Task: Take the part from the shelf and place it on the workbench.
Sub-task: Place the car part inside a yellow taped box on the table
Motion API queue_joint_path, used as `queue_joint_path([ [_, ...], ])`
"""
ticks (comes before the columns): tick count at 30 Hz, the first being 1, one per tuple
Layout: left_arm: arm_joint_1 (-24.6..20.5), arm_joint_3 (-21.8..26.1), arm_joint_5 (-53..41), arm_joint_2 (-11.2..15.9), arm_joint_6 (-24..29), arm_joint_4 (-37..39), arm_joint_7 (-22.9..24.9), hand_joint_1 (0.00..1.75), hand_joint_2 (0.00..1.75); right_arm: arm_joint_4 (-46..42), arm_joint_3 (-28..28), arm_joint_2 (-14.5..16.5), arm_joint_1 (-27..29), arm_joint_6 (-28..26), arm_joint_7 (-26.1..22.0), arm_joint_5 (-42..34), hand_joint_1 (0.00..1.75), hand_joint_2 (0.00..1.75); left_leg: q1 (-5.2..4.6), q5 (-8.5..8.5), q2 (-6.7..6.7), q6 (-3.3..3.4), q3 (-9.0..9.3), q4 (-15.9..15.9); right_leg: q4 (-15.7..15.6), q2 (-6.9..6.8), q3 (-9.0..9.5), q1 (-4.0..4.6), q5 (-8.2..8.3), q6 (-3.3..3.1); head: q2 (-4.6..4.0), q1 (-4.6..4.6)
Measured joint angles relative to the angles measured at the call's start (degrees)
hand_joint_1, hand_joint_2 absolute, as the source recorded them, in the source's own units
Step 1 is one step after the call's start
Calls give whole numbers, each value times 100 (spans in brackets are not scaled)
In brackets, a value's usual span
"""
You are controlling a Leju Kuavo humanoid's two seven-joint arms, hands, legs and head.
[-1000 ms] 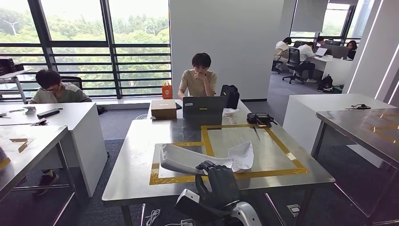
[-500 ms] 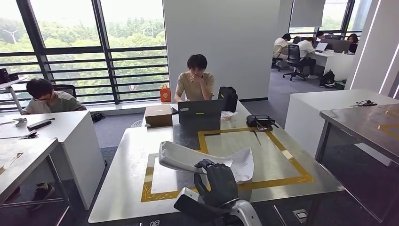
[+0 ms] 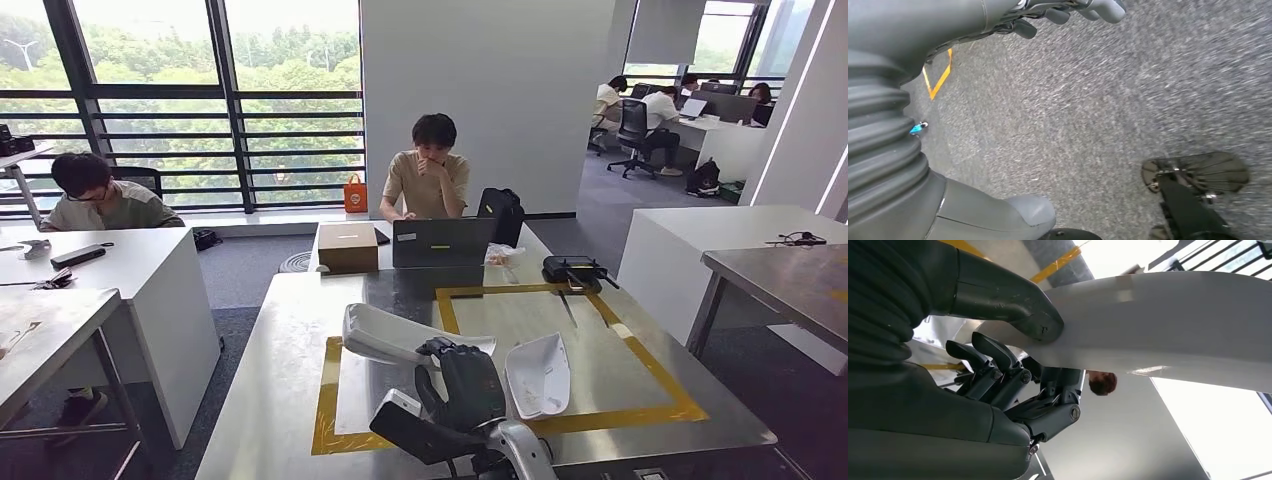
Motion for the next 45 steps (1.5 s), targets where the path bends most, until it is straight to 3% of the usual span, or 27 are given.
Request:
queue_joint_path([
  [1, -10, 0, -21, -2, 0, 1, 0, 0, 175, 125, 0, 2, -68, -1, 0, -8, 175, 175, -2, -54, -1, -16, 49, 5, -406, -11, 95, 10, 350, -37, 0, -1],
  [2, -26, 0, -43, -4, 0, 1, 3, 0, 175, 267, 0, 8, -145, -6, -3, -12, 175, 175, -7, -100, -7, -42, 97, 7, -734, -21, 180, 29, 585, -66, -1, -4],
  [3, -46, 0, -66, -4, 0, 0, 9, 0, 175, 419, -1, 26, -219, -9, -1, -9, 175, 175, -12, -140, -9, -76, 129, 0, -955, -26, 245, 49, 752, -94, -1, -7],
  [4, -65, 0, -86, -4, -4, 0, 15, 0, 175, 581, -1, 51, -289, -12, 12, 3, 175, 175, -18, -155, -10, -117, 153, 8, -1056, -29, 274, 63, 819, -122, -1, -12],
  [6, -95, 0, -139, 1, -25, -3, 30, 0, 175, 916, -2, 135, -431, -3, 59, 41, 175, 175, -26, -170, -4, -197, 197, 29, -1090, -13, 349, 51, 823, -180, 0, -16],
  [8, -129, 0, -184, 3, -56, -4, 39, 0, 175, 1291, -2, 245, -619, 30, 82, 82, 175, 175, -25, -227, 1, -250, 105, 271, -1125, -4, 444, 16, 822, -246, -1, -23],
  [11, -189, 0, -221, 8, -92, -4, 51, 0, 175, 1847, -2, 424, -879, 115, 79, 95, 175, 175, -4, -564, 3, -332, -487, 1234, -1134, 0, 519, 12, 762, -303, -1, -32],
  [12, -195, -1, -234, 12, -101, -4, 60, 0, 175, 2019, -2, 477, -928, 143, 81, 90, 175, 175, 1, -651, 4, -349, -681, 1479, -1126, 3, 538, 17, 733, -307, 0, -32],
  [13, -195, -1, -249, 19, -110, -4, 69, 0, 175, 2184, -2, 532, -973, 169, 84, 76, 175, 175, 1, -628, 5, -351, -789, 1536, -1114, 7, 564, 19, 697, -306, 0, -32],
  [14, -194, -2, -261, 24, -118, -5, 77, 0, 175, 2343, -2, 586, -1019, 192, 87, 58, 175, 175, 1, -482, 5, -340, -795, 1391, -1098, 13, 595, 19, 660, -300, 0, -32],
  [16, -197, -3, -278, 40, -127, -6, 84, 0, 175, 2622, -2, 703, -1126, 227, 88, 25, 175, 175, 0, 37, 6, -314, -576, 670, -1068, 24, 669, 18, 579, -275, 0, -32],
  [18, -221, -8, -286, 50, -132, -5, 85, 0, 175, 2837, -2, 799, -1233, 256, 86, 3, 175, 175, -20, 224, 11, -273, -371, 107, -1042, 30, 699, 33, 515, -228, -1, -36],
  [23, -259, -32, -369, 45, -140, -7, 101, 0, 175, 3198, -2, 973, -1378, 315, 85, -47, 175, 175, 9, 226, 15, -97, -255, -23, -874, 23, 639, 58, 331, -70, 2, -36],
  [24, -272, -34, -375, 45, -140, -9, 102, 0, 175, 3242, -2, 995, -1405, 319, 85, -57, 175, 175, 22, 218, 20, -67, -237, -33, -633, 18, 515, 49, 214, -35, 4, -32],
  [26, -291, -36, -379, 49, -140, -11, 102, 0, 175, 3334, -2, 1034, -1432, 319, 84, -71, 175, 175, 22, 181, 23, -26, -216, -31, 129, 7, 88, 19, -73, 16, 4, -28],
  [28, -292, -37, -386, 51, -142, -10, 102, 0, 175, 3429, -2, 1066, -1421, 318, 86, -76, 175, 175, 21, 137, 18, -17, -192, -16, 639, 3, -274, -2, -130, 36, 4, -27],
  [29, -290, -38, -391, 51, -144, -10, 102, 0, 175, 3470, -2, 1087, -1417, 318, 84, -77, 175, 175, 22, 111, 14, -23, -172, -4, 577, 0, -305, -7, 4, 31, 4, -26],
  [30, -290, -41, -395, 51, -146, -9, 101, 0, 175, 3501, -2, 1113, -1421, 317, 79, -76, 175, 175, 22, 82, 12, -34, -145, 9, 280, -4, -212, -9, 232, 16, 4, -25],
  [31, -294, -45, -399, 51, -148, -9, 99, 0, 175, 3522, -2, 1141, -1429, 317, 74, -76, 175, 175, 22, 51, 10, -48, -116, 20, -137, -10, -46, -6, 480, -7, 4, -25],
  [33, -310, -62, -410, 52, -149, -8, 97, 0, 175, 3555, -2, 1198, -1451, 318, 68, -75, 175, 175, 4, -5, 9, -99, -80, 45, -815, -18, 258, 20, 748, -56, 4, -28],
  [35, -322, -76, -419, 54, -150, -7, 98, 0, 175, 3588, -2, 1236, -1464, 321, 71, -74, 175, 175, -6, -33, 7, -165, -69, 42, -984, -17, 345, 47, 735, -100, 4, -37],
  [38, -328, -82, -429, 63, -151, -13, 98, 0, 175, 3619, -2, 1281, -1476, 327, 67, -72, 175, 175, 4, -111, 8, -271, -69, 107, -1053, -11, 418, 22, 739, -196, 5, -44],
  [40, -334, -83, -434, 67, -151, -14, 96, 0, 175, 3631, -2, 1331, -1493, 354, 49, -68, 175, 175, 15, -347, 8, -327, -294, 579, -1098, -12, 487, -8, 735, -252, 4, -56],
  [42, -335, -83, -435, 70, -151, -10, 98, 0, 175, 3657, -2, 1371, -1490, 391, 35, -57, 175, 175, 25, -613, 9, -371, -695, 1305, -1099, -10, 512, -9, 708, -280, 4, -63],
  [43, -330, -83, -435, 74, -151, -9, 99, 0, 175, 3674, -2, 1384, -1476, 404, 32, -49, 175, 175, 27, -637, 9, -384, -841, 1525, -1094, -7, 523, -8, 691, -283, 4, -63],
  [44, -326, -83, -435, 78, -151, -8, 101, 0, 175, 3691, -2, 1395, -1463, 413, 29, -39, 175, 175, 28, -552, 9, -391, -890, 1541, -1086, -3, 536, -9, 673, -278, 4, -63],
  [45, -325, -83, -435, 83, -151, -8, 102, 0, 175, 3705, -2, 1408, -1454, 417, 27, -30, 175, 175, 30, -369, 11, -391, -825, 1335, -1074, 2, 552, -13, 652, -267, 4, -63],
])
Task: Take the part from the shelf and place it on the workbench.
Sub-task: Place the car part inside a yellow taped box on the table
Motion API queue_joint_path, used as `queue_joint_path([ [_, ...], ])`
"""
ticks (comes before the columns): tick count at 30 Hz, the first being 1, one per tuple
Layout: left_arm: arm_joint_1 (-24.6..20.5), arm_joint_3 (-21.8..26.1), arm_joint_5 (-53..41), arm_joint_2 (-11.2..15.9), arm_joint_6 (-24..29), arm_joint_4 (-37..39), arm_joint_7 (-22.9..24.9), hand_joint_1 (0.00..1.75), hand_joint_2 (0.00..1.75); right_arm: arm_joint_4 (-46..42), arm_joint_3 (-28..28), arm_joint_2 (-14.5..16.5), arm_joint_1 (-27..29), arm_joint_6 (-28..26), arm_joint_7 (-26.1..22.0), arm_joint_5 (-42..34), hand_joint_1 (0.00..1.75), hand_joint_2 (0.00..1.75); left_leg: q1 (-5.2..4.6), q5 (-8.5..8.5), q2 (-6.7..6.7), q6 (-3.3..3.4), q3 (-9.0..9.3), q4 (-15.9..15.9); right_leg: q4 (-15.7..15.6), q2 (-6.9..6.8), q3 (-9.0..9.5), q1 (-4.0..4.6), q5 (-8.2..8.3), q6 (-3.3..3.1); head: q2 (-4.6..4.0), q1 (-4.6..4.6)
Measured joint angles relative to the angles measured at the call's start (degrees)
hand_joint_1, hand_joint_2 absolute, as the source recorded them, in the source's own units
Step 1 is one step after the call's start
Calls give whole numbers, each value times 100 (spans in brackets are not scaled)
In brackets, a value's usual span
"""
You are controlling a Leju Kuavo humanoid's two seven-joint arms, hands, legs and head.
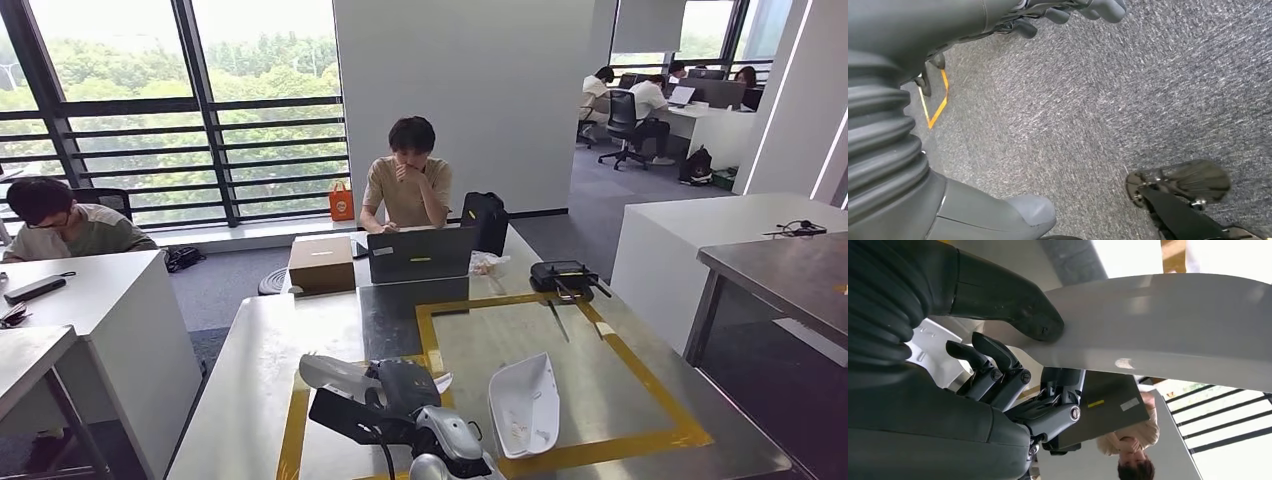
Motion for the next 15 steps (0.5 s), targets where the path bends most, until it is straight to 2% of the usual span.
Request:
queue_joint_path([
  [1, -2, 0, 0, 5, 0, 0, -1, 0, 175, 9, 0, 15, 3, 2, -2, 7, 175, 175, 4, 230, 2, 5, 157, -370, 17, 4, 17, -5, -27, 19, 0, 1],
  [2, -8, 0, -1, 8, 0, 1, -2, 0, 175, 15, 0, 31, 1, 3, -4, 12, 175, 175, 3, 392, 2, 15, 342, -751, 41, 8, 26, 3, -59, 46, 0, -1],
  [3, -18, 0, -1, 10, 0, 3, -3, 0, 175, 19, 0, 46, -3, 9, -5, 17, 175, 175, -1, 487, -1, 45, 488, -1046, 65, 13, 25, 12, -88, 75, 0, -1],
  [4, -25, 0, -1, 10, -2, 4, -3, 0, 175, 24, 0, 59, -5, 21, -6, 21, 175, 175, -6, 511, -4, 81, 574, -1217, 81, 15, 21, 24, -109, 103, 0, -1],
  [7, -31, 0, -2, 9, -7, 8, 0, 0, 175, 43, 1, 85, -7, 64, 0, 32, 175, 175, -9, 467, -11, 211, 604, -1275, 94, 16, 12, 32, -141, 185, 0, 3],
  [9, -35, 0, -2, 9, -7, 9, 1, 0, 175, 48, 2, 95, -18, 71, 3, 32, 175, 175, 6, 457, -6, 291, 632, -1291, 321, 5, -87, 23, -275, 253, 0, 5],
  [10, -37, 0, -2, 10, -8, 8, 1, 0, 175, 50, 2, 96, -21, 71, 4, 32, 175, 175, 11, 447, -1, 322, 645, -1297, 609, -1, -233, 12, -412, 281, 0, 5],
  [12, -37, 0, -2, 17, -7, 8, 1, 0, 175, 66, 2, 93, -8, 72, 8, 32, 175, 175, 9, 422, 3, 359, 657, -1292, 1390, -6, -655, 2, -708, 313, 0, 7],
  [13, -35, 0, -2, 17, -7, 9, 1, 0, 175, 79, 2, 92, 7, 72, 11, 31, 175, 175, 8, 412, 3, 366, 663, -1288, 1670, -6, -831, -1, -765, 317, 0, 7],
  [14, -32, 0, -2, 17, -7, 9, -1, 0, 175, 93, 2, 90, 22, 72, 14, 30, 175, 175, 7, 401, 0, 366, 672, -1283, 1749, -7, -914, -1, -712, 313, 0, 8],
  [15, -30, 0, -2, 17, -8, 10, -9, 0, 175, 104, 2, 90, 31, 71, 11, 27, 175, 175, 7, 388, -4, 360, 687, -1277, 1580, -7, -872, 1, -549, 297, 0, 8],
])
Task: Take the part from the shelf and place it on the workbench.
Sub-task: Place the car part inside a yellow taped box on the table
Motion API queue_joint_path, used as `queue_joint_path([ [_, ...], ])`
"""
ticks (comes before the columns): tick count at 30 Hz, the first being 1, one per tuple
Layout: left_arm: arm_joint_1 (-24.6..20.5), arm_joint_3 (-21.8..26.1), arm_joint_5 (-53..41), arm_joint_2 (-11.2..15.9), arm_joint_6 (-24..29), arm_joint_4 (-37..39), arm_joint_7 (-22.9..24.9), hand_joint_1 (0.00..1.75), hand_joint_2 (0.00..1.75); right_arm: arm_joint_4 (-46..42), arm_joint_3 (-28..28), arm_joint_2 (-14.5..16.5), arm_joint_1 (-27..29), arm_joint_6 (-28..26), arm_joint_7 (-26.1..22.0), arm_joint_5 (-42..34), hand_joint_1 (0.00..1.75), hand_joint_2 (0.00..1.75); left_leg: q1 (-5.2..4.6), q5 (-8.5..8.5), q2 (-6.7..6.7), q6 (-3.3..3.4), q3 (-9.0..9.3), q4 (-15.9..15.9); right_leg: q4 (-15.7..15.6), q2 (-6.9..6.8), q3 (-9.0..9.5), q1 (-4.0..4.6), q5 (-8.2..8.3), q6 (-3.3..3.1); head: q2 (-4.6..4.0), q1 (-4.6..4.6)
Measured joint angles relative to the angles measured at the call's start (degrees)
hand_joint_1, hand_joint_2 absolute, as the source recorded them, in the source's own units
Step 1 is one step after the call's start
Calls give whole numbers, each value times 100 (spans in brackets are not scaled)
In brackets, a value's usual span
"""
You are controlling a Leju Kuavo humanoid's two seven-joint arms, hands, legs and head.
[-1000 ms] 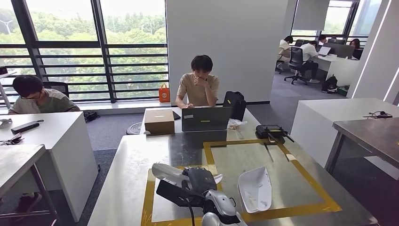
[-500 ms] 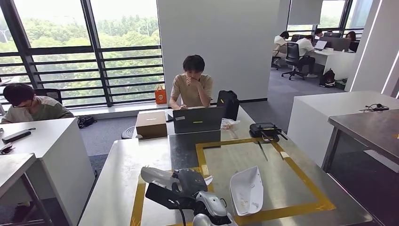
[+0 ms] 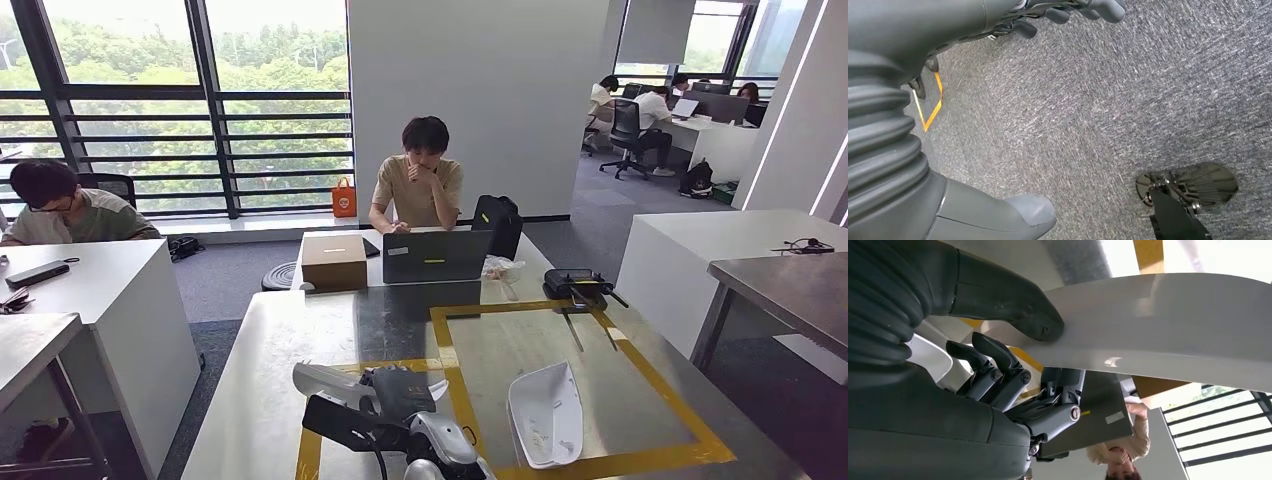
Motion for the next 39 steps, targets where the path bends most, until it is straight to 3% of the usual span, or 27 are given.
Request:
queue_joint_path([
  [2, 0, 0, 0, -3, -9, 1, -39, 0, 175, 13, 0, 0, 0, -7, -20, -8, 175, 175, -3, -34, -7, -25, 42, 9, -802, -4, 340, 18, 435, -65, 0, -1],
  [4, -4, 0, 0, -4, -17, 0, -63, 0, 175, 22, 0, 3, -6, -14, -47, -14, 175, 175, -21, -71, -10, -68, 63, 18, -1406, -10, 628, 45, 642, -117, 0, -3],
  [8, 3, 0, 1, 9, 8, 1, 64, 0, 175, 56, 0, 8, 0, -16, -60, -15, 175, 175, -41, -93, -1, -71, 83, 4, -1517, 6, 687, 54, 646, -89, 0, 0],
  [10, 2, 0, 2, 4, 16, 1, 89, 0, 175, 63, 0, 9, 1, -16, -62, -16, 175, 175, -39, -85, 2, -99, 103, -28, -1516, 12, 688, 58, 640, -112, 0, 0],
  [13, 2, 0, 2, 7, 20, 1, 104, 0, 175, 81, 0, 9, 1, -16, -62, -17, 44, 44, -39, -77, 0, -129, 120, -60, -1516, 11, 689, 58, 632, -134, 0, 0],
  [14, 2, 0, 2, 8, 20, 1, 102, 0, 131, 88, 0, 9, 1, -17, -61, -21, 0, 0, -39, -76, 0, -137, 123, -66, -1516, 11, 689, 58, 631, -141, 0, 0],
  [17, 1, 0, 29, 9, 27, 1, 91, 0, 0, 103, 1, 9, 0, -19, -60, -47, 0, 0, -38, -74, 1, -155, 129, -74, -1515, 11, 690, 60, 627, -157, 0, -1],
  [39, -3, 2, 138, 9, -25, 1, 218, 0, 0, 140, 28, -21, 0, -144, -34, -146, 0, 0, -46, -71, 1, -167, 130, -65, -1516, 10, 700, 50, 633, -162, 0, -1],
])
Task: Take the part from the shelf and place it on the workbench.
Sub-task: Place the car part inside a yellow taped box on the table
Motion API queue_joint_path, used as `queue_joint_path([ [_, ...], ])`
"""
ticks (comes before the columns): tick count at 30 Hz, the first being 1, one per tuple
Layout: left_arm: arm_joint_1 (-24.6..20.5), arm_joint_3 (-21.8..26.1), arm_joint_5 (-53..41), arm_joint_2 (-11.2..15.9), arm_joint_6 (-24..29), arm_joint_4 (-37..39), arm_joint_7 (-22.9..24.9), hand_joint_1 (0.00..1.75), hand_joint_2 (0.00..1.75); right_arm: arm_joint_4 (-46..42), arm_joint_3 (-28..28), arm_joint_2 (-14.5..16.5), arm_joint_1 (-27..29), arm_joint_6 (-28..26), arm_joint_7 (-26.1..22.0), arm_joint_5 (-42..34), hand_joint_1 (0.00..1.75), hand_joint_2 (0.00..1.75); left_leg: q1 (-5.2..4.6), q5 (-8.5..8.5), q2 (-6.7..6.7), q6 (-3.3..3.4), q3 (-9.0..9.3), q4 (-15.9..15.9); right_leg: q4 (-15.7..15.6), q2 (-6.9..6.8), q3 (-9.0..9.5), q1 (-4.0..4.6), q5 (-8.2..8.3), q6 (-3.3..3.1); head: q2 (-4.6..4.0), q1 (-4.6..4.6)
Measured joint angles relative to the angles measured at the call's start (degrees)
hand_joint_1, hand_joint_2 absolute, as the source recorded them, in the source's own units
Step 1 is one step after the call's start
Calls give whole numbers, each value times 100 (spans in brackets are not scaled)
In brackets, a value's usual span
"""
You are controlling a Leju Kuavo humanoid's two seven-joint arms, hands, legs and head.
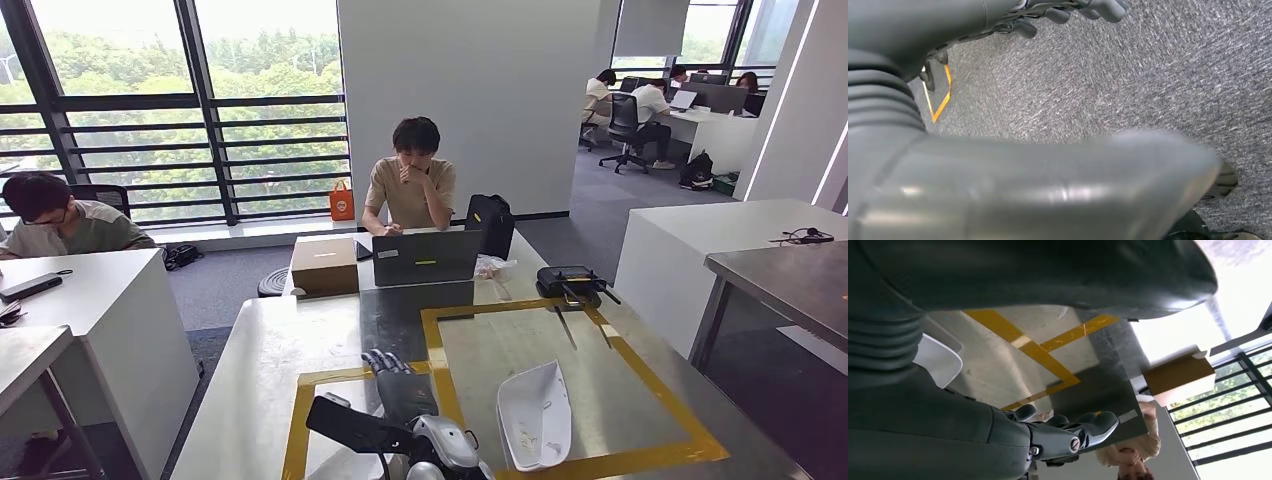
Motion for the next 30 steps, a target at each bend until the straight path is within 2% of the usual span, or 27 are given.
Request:
queue_joint_path([
  [8, 2, 10, -2, 19, 0, 0, 56, 0, 0, 0, 0, -40, 1, -145, -104, -73, 0, 0, -22, -22, 0, 36, -7, 33, -4, 0, 5, -22, 7, 26, 0, 0],
  [12, 1, 11, -40, 26, 0, 0, 82, 0, 0, -3, 0, -61, 2, -215, -137, -122, 0, 0, -40, -13, 0, 93, -7, 44, -14, 1, 22, -41, 24, 85, 0, 1],
  [14, -1, 11, -50, 20, 0, 0, 89, 0, 0, -5, 0, -76, 1, -249, -145, -138, 0, 0, -8, 47, 18, 142, 18, -11, 41, -1, 11, -44, -29, 131, 0, 2],
  [15, -3, 11, -52, 16, 0, 0, 92, 0, 0, -6, 0, -86, -1, -264, -156, -148, 0, 0, 13, 74, 30, 167, 25, -43, 189, -3, -50, -44, -147, 157, 0, 2],
  [16, -3, 11, -52, 14, 1, 0, 97, 0, 0, -7, 0, -98, 2, -274, -170, -157, 0, 0, 29, 92, 43, 184, 25, -61, 463, -6, -166, -53, -330, 184, 0, 3],
  [18, -2, 11, -53, 16, 2, 0, 107, 0, 0, -7, 0, -129, 26, -282, -203, -169, 0, 0, 33, 104, 57, 198, -2, -59, 1232, -9, -491, -81, -721, 236, 0, 4],
  [19, 1, 12, -53, 16, 2, 0, 110, 0, 0, -7, 0, -147, 47, -282, -214, -171, 0, 0, 36, 108, 61, 194, -16, -51, 1530, -9, -609, -100, -822, 256, 0, 4],
  [20, 3, 13, -53, 16, 2, 0, 111, 0, 0, -7, 0, -163, 66, -283, -223, -172, 0, 0, 43, 113, 63, 186, -32, -39, 1636, -11, -635, -117, -814, 274, 0, 4],
  [21, 4, 14, -53, 15, 1, 1, 113, 0, 0, -7, 0, -174, 78, -284, -229, -174, 0, 0, 56, 117, 64, 172, -50, -21, 1520, -14, -551, -133, -708, 289, 0, 4],
  [23, 4, 16, -52, 13, 5, 0, 115, 0, 0, -9, 0, -180, 77, -305, -253, -184, 0, 0, 87, 115, 63, 120, -91, 35, 758, -30, -110, -161, -409, 315, 0, 4],
  [24, 2, 17, -52, 13, 12, 0, 115, 0, 0, -18, 0, -180, 75, -328, -278, -197, 0, 0, 95, 114, 60, 79, -109, 59, 433, -22, 84, -156, -297, 302, 0, 1],
  [25, 2, 19, -52, 14, 21, -1, 114, 0, 0, -29, 0, -181, 72, -356, -307, -213, 0, 0, 95, 117, 55, 36, -123, 80, 211, -13, 204, -150, -243, 277, 0, 1],
  [28, 7, 31, -46, 16, 42, 0, 109, 0, 0, -82, 0, -187, 68, -436, -396, -265, 0, 0, 93, 162, 41, -98, -156, 81, 131, 18, 184, -130, -213, 122, 0, 6],
  [29, 11, 37, -45, 16, 46, 0, 108, 0, 0, -108, 0, -186, 66, -464, -432, -288, 0, 0, 100, 132, 40, -135, -184, 106, 107, 14, 172, -135, -194, 67, 0, 6],
  [30, 14, 43, -44, 15, 48, 1, 105, 0, 0, -144, -1, -185, 66, -493, -481, -322, 0, 0, 108, 30, 39, -161, -233, 207, 85, 8, 156, -140, -161, 16, 0, 5],
])
